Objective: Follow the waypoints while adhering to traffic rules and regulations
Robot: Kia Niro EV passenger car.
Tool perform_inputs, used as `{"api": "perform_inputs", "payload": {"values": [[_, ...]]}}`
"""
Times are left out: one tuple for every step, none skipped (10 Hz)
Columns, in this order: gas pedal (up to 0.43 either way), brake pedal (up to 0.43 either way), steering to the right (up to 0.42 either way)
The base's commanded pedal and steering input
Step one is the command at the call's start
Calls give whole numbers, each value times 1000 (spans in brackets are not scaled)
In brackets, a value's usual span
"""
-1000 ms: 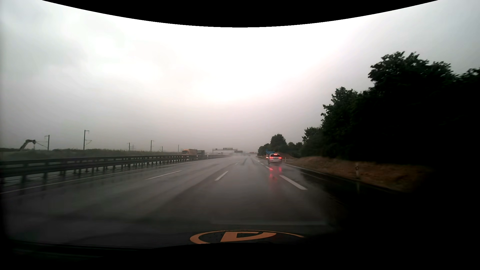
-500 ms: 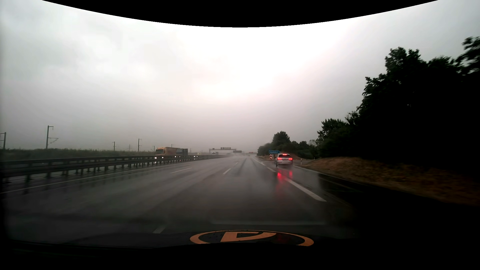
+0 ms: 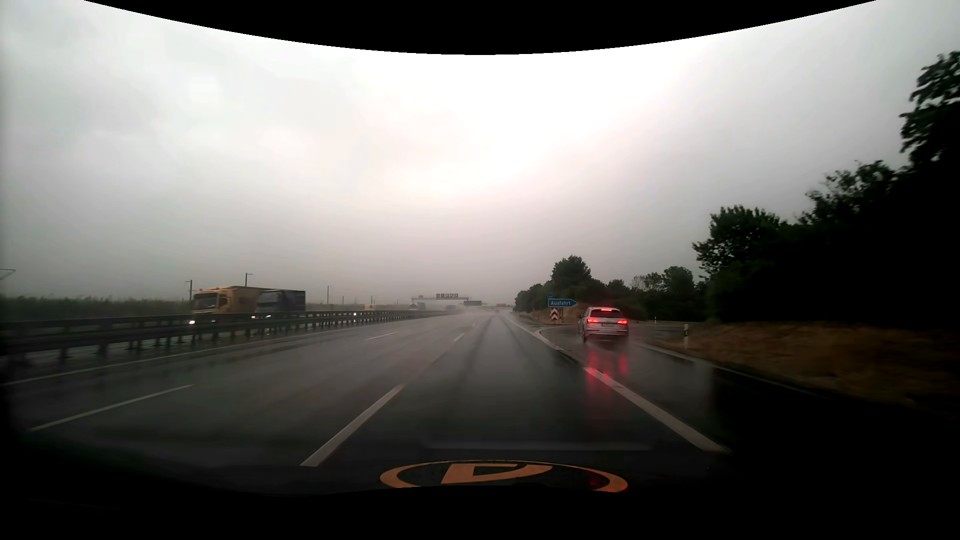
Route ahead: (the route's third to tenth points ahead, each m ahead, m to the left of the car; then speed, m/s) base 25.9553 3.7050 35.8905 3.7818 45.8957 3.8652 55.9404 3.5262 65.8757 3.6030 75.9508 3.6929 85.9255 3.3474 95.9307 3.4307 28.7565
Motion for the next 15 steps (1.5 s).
{"api": "perform_inputs", "payload": {"values": [[240,0,0],[240,0,0],[240,0,0],[240,0,0],[240,0,0],[240,0,0],[240,0,0],[240,0,0],[240,0,0],[240,0,0],[240,0,0],[240,0,0],[197,0,0],[0,0,0],[0,0,0]]}}
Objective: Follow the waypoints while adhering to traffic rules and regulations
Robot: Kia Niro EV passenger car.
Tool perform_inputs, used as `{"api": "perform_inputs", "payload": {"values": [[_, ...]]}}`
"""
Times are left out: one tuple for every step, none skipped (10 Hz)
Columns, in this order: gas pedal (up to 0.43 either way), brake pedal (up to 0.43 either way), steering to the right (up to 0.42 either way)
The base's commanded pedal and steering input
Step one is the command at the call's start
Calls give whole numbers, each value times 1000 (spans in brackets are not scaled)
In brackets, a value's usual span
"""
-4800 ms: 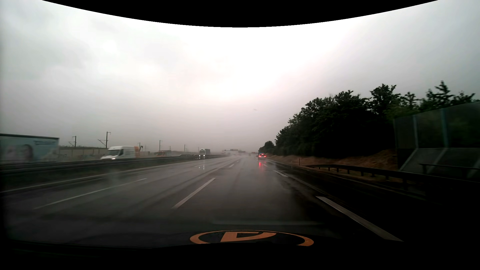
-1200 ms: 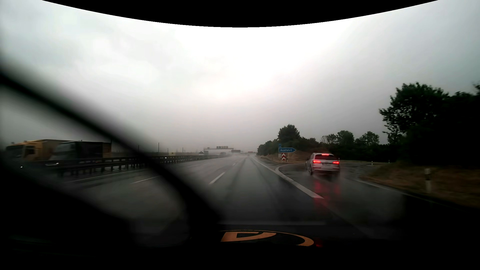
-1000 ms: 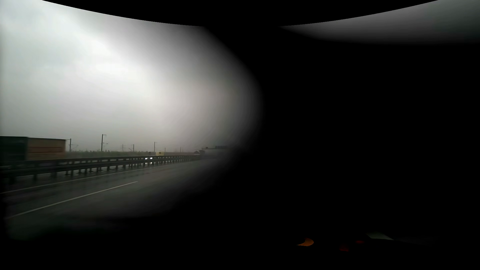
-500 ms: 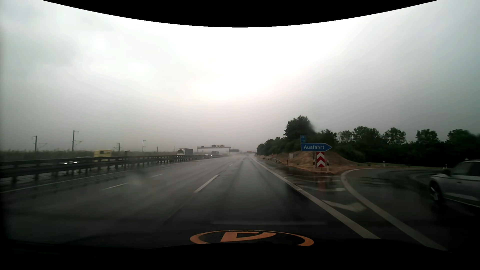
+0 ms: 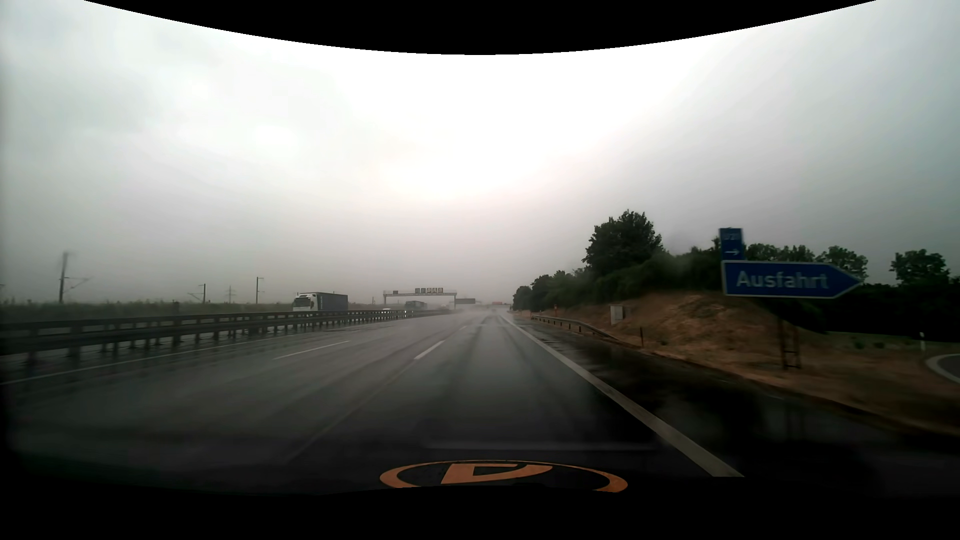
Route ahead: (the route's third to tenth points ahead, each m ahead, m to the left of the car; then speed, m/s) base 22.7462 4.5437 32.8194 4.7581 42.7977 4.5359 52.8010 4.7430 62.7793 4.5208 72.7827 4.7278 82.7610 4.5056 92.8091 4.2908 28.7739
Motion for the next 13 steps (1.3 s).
{"api": "perform_inputs", "payload": {"values": [[0,0,0],[130,0,-1],[169,0,-2],[177,0,-3],[177,0,-4],[177,0,-4],[177,0,-3],[177,0,-3],[189,0,-3],[197,0,-3],[197,0,-3],[197,0,-3],[197,0,-2]]}}
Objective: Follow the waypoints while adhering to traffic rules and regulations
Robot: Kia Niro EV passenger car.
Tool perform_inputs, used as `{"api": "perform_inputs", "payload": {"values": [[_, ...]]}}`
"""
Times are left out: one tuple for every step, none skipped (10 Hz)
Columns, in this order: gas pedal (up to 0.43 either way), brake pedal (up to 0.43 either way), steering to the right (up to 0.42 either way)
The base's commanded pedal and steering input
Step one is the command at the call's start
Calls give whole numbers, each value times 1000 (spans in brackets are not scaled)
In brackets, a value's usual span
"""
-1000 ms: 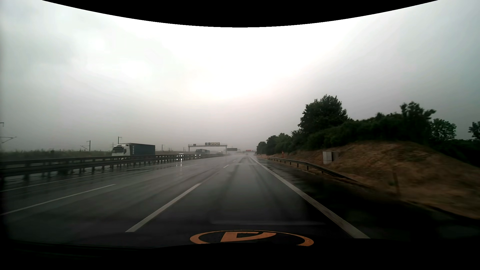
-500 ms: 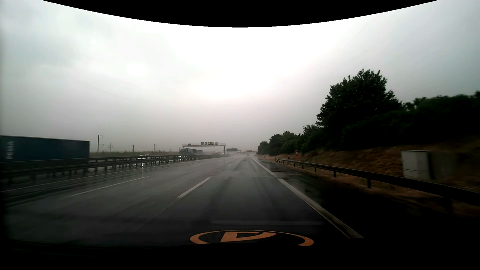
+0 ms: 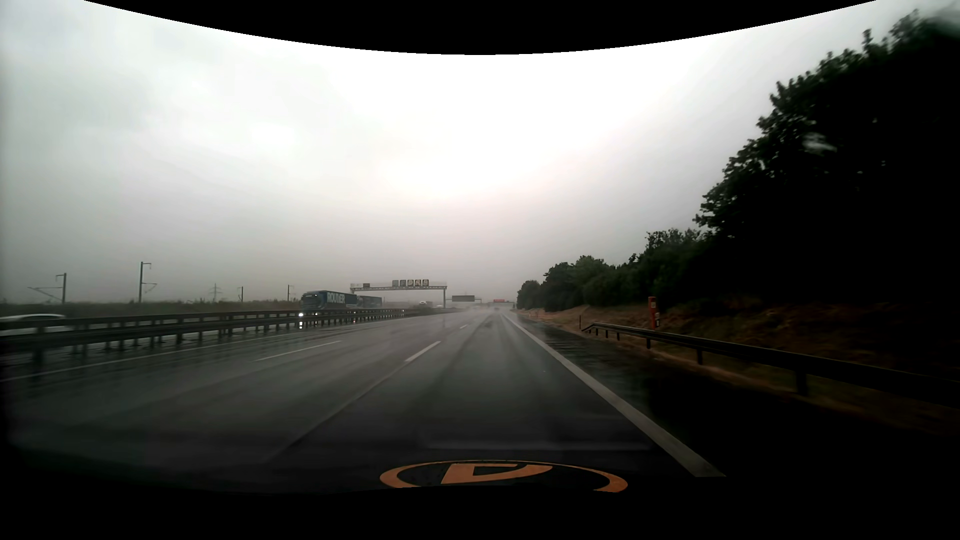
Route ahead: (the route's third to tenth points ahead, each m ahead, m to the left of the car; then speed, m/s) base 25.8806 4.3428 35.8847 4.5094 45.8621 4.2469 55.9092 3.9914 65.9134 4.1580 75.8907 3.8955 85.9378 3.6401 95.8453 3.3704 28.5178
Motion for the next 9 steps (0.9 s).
{"api": "perform_inputs", "payload": {"values": [[209,0,-2],[228,0,-2],[240,0,-2],[240,0,-2],[240,0,-2],[240,0,-1],[240,0,-1],[240,0,-1],[240,0,-1]]}}
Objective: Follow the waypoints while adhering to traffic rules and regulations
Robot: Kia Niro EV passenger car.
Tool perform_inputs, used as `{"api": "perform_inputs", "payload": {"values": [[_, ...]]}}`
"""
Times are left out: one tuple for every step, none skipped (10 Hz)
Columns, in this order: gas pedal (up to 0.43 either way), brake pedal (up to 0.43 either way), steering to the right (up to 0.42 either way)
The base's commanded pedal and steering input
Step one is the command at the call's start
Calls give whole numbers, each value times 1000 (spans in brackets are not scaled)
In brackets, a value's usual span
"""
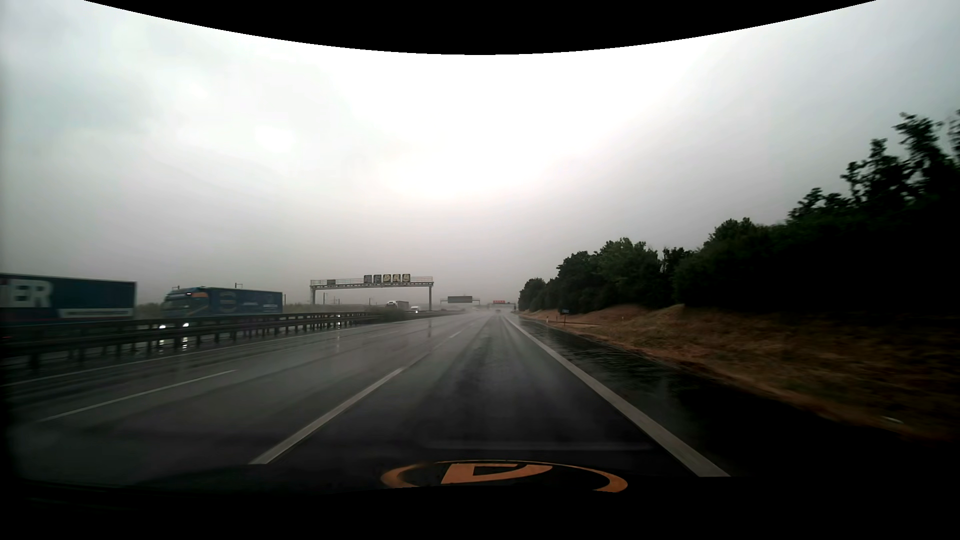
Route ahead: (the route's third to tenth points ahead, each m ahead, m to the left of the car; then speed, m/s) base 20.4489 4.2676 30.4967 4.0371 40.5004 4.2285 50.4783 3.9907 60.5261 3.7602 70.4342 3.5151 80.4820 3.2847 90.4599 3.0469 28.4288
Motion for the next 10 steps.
{"api": "perform_inputs", "payload": {"values": [[240,0,-1],[240,0,-1],[240,0,-1],[240,0,-1],[228,0,-1],[228,0,-1],[228,0,-1],[228,0,0],[228,0,0],[228,0,0]]}}
